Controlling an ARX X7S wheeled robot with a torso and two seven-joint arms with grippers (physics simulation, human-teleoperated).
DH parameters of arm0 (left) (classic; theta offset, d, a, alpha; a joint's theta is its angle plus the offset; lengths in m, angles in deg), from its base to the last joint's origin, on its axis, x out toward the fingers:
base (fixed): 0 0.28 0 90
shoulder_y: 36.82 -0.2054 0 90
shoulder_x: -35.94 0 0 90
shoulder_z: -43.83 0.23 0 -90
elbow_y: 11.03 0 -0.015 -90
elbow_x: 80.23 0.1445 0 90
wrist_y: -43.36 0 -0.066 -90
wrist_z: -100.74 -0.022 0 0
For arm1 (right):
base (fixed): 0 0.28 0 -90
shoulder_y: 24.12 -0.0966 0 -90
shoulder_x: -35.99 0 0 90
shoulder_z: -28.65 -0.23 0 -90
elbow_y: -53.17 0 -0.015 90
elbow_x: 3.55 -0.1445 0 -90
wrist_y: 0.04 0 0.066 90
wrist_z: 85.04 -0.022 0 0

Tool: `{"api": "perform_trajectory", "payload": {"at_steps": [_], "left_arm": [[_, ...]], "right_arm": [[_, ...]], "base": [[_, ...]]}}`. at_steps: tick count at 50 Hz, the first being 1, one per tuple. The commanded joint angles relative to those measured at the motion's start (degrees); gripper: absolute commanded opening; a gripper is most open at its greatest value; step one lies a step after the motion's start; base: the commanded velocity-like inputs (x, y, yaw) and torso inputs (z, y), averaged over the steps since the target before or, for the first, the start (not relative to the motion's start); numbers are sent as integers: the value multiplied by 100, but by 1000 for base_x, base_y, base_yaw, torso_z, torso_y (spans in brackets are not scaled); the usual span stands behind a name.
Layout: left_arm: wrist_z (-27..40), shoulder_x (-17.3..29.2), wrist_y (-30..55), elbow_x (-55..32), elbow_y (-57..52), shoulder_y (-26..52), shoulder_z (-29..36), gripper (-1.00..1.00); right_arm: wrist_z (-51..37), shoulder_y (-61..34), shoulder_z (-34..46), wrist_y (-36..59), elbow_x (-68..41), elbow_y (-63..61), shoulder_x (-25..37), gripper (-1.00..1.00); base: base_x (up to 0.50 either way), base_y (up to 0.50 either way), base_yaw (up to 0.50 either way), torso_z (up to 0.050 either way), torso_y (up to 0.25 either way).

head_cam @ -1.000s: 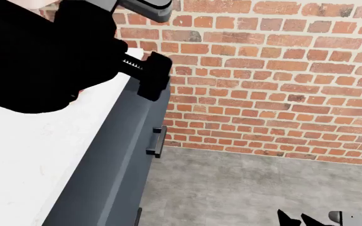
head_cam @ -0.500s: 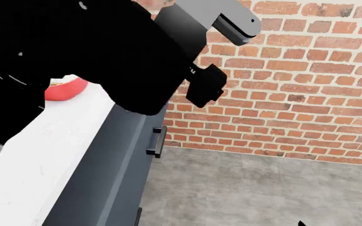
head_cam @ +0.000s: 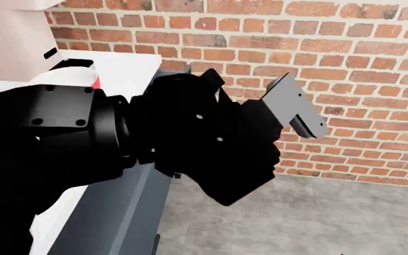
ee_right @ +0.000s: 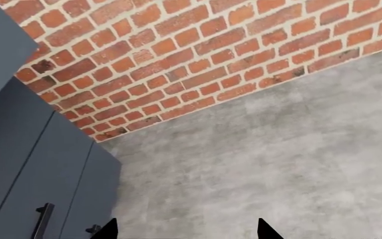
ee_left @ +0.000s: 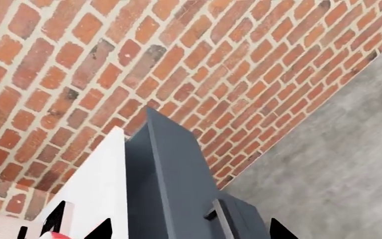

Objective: Place the bar in the bowl and close the drawer.

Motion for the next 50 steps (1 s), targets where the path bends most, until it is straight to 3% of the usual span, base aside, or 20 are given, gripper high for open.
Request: {"api": "perform_trajectory", "payload": {"at_steps": [1, 5, 10, 21, 27, 30, 32, 35, 37, 42, 45, 46, 50], "left_arm": [[297, -120, -137, 507, -356, -776, 501, 100], [326, -120, 171, 898, -470, -1103, 482, 100], [-180, -120, 627, 1627, -732, -1450, 449, 100], [-2010, -120, 1883, 3734, -1188, -2473, 321, 100], [-3472, -120, 2694, 5902, -1594, -3269, 217, 100], [-4579, -120, 3118, 7158, -1713, -3628, 220, 100], [-5730, -120, 3318, 8407, -1764, -3900, 385, 100], [-8241, -120, 3314, 10986, -1506, -4979, 994, 100], [-9960, -120, 2649, 12705, -786, -5783, 756, 100], [-14257, -120, 2282, 17002, -117, -6184, 487, 100], [-15140, -120, 2225, 19580, 149, -6261, 427, 100], [-15270, -120, 2184, 20051, 252, -6269, 413, 100], [-15729, -120, 2082, 20536, 531, -6267, 371, 100]], "right_arm": [[580, -161, -32, 255, -184, 1055, -467, 100], [591, -151, 101, 239, -345, 1060, -473, 100], [620, -140, 322, 200, -595, 1061, -474, 100], [729, -118, 868, 144, -1207, 1059, -461, 100], [798, -79, 1083, 112, -1511, 1057, -442, 100], [819, -71, 1224, 95, -1669, 1059, -446, 100], [839, -60, 1324, 82, -1790, 1059, -446, 100], [869, -47, 1501, 64, -1994, 1061, -449, 100], [892, -39, 1637, 48, -2149, 1061, -453, 100], [961, -12, 1961, 8, -2521, 1059, -454, 100], [1001, 14, 2095, -12, -2703, 1058, -453, 100], [1011, 20, 2138, -15, -2759, 1057, -452, 100], [1034, 3, 2395, -26, -3027, 1061, -464, 100]], "base": [[0, 0, 0, 0, 0], [0, 0, 0, 0, 0], [0, 0, 0, 0, 0], [0, 0, 0, 0, 0], [0, 0, 0, 0, 0], [0, 0, 0, 0, 0], [0, 0, 0, 0, 0], [0, 0, 0, 0, 0], [0, 0, 0, -5, 0], [0, 0, 0, 0, 0], [0, 0, 0, 0, 0], [0, 0, 0, 0, 0], [0, 0, 0, 0, 0]]}}
